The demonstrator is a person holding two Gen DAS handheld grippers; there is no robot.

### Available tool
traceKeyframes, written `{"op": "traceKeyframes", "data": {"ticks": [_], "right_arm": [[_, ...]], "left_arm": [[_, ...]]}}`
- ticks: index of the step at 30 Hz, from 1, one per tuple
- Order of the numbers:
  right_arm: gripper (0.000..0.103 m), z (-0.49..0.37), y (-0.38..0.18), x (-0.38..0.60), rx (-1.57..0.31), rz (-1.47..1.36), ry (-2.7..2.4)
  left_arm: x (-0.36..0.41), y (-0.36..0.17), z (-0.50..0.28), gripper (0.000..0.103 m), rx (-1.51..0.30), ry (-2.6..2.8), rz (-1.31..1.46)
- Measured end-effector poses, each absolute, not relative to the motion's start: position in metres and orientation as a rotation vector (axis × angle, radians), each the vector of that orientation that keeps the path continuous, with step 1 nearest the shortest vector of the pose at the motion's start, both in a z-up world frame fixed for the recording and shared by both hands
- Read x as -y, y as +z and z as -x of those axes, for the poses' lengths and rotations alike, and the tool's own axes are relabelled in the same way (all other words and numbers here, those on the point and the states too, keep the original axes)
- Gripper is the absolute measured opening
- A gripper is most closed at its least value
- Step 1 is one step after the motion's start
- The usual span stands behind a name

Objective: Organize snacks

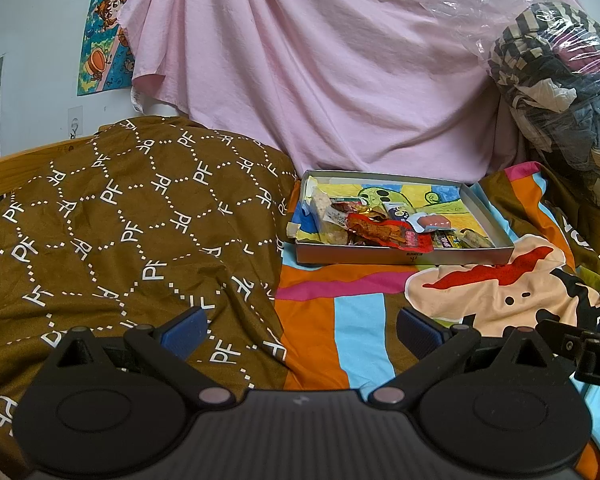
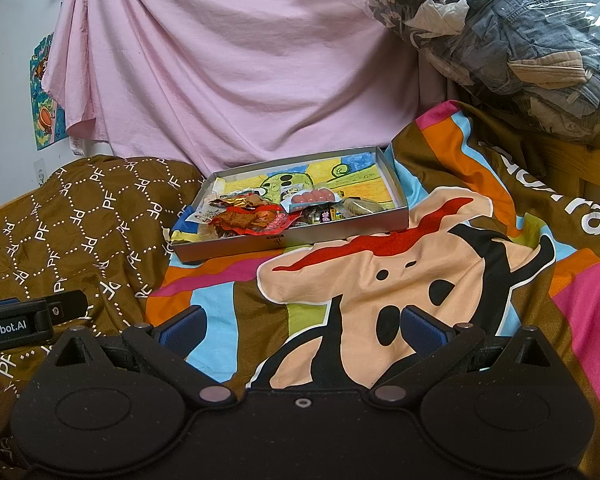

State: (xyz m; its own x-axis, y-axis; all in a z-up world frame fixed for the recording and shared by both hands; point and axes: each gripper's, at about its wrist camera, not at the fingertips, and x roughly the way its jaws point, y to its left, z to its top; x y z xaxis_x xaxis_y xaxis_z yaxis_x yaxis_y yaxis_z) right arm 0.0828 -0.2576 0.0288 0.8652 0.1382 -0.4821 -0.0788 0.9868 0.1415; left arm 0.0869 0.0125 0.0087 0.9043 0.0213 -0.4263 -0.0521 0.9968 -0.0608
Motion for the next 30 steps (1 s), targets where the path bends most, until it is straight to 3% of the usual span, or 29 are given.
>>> {"op": "traceKeyframes", "data": {"ticks": [19, 30], "right_arm": [[0.102, -0.0834, 0.0289, 0.2576, -0.514, -0.119, 0.113], [0.102, -0.0834, 0.0289, 0.2576, -0.515, -0.119, 0.114]], "left_arm": [[-0.0117, 0.0068, -0.0872, 0.103, -0.453, 0.017, 0.072], [-0.0128, 0.0060, -0.0934, 0.103, -0.551, 0.090, 0.073]]}}
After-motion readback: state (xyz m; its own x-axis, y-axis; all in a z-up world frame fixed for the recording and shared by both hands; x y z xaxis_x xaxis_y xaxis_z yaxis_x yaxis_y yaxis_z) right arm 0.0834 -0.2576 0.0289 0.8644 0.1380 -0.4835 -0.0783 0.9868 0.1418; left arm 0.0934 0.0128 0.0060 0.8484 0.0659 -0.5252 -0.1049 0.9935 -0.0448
